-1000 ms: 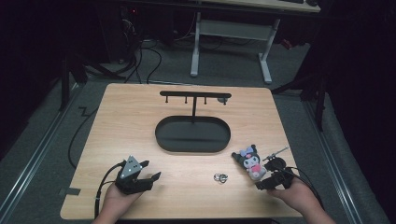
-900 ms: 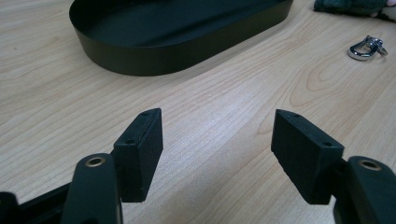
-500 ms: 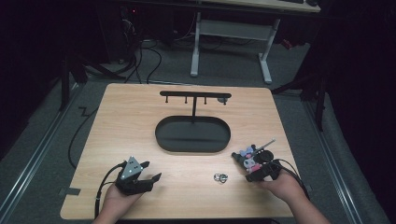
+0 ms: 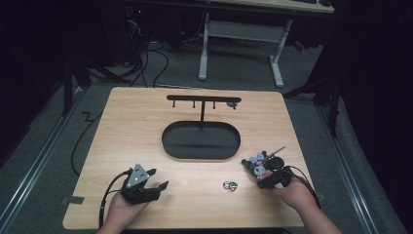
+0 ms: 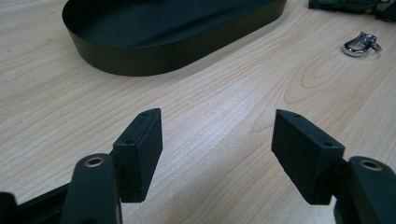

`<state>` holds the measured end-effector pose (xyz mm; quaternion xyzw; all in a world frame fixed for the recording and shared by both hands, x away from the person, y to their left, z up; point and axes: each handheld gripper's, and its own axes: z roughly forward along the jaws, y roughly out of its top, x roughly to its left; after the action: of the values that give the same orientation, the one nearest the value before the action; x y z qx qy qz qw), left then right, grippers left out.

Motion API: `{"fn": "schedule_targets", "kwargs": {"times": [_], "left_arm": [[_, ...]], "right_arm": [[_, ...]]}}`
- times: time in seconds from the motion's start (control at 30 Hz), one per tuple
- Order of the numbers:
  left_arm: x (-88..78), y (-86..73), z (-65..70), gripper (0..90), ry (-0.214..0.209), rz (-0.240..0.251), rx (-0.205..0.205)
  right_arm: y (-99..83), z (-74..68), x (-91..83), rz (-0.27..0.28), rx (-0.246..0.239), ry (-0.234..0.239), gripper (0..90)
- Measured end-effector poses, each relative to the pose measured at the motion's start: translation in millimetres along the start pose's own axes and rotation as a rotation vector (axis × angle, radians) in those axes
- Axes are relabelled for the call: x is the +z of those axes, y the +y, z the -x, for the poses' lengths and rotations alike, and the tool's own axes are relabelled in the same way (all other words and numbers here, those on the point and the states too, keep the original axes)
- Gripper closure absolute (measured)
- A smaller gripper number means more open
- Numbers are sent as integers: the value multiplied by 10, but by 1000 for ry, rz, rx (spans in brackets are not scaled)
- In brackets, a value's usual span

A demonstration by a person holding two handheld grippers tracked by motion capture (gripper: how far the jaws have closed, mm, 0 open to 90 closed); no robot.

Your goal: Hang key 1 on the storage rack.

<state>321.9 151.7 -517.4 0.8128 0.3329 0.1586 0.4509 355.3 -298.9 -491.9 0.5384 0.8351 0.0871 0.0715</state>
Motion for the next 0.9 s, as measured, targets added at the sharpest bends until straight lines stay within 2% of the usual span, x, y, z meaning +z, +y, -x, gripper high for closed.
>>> {"fn": "schedule_targets", "kwargs": {"times": [0.17, 0.2, 0.23, 0.47, 0.63, 0.9], "left_arm": [[5, -1, 2, 343, 2, -1, 1], [5, -1, 2, 343, 2, -1, 1], [5, -1, 3, 344, 1, -1, 2], [8, -2, 4, 344, 2, -2, 2], [14, -3, 7, 343, 2, -3, 4], [19, -6, 13, 343, 2, -3, 5]], "right_arm": [[-8, 8, -4, 12, -10, -4, 408], [-14, 5, -19, 25, -13, -13, 461], [-16, 4, -26, 26, -17, -13, 467], [-12, 14, -88, 50, -19, -12, 484], [3, -10, -211, 70, -30, -9, 485], [-6, -29, -311, 87, -23, 29, 485]]}}
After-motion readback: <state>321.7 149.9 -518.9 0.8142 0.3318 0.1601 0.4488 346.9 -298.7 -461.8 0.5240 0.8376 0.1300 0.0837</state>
